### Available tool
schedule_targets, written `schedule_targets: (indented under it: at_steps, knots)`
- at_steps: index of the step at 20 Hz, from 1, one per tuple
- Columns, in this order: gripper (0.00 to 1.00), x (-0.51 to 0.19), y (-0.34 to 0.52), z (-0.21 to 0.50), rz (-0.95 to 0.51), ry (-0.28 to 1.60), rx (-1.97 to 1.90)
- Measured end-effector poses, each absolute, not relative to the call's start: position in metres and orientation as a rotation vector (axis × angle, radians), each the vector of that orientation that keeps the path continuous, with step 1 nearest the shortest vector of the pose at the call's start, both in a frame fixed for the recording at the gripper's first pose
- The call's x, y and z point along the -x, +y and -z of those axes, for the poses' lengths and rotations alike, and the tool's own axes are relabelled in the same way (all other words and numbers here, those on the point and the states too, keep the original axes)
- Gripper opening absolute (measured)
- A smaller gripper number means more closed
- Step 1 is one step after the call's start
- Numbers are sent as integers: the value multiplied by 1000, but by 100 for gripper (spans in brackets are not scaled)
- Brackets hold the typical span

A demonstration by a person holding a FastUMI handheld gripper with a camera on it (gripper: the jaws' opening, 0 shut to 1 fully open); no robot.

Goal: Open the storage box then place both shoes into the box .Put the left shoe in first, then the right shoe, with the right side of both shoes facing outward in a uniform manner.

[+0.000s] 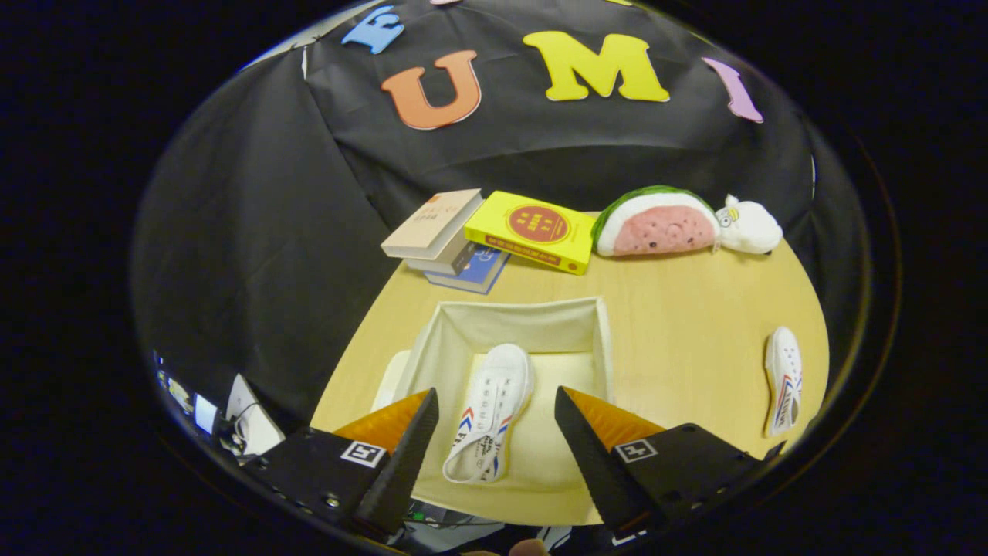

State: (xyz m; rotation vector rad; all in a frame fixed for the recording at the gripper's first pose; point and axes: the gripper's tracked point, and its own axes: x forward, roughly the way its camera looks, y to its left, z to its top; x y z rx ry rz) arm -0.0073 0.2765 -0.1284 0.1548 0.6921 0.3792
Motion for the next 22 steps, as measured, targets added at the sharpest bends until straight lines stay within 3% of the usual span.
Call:
schedule_targets:
  at_steps: [10, 22]
  knots:
    - [95, 10, 60, 119, -172, 542, -159]
    - [96, -16, -139, 237, -37, 686, -77]
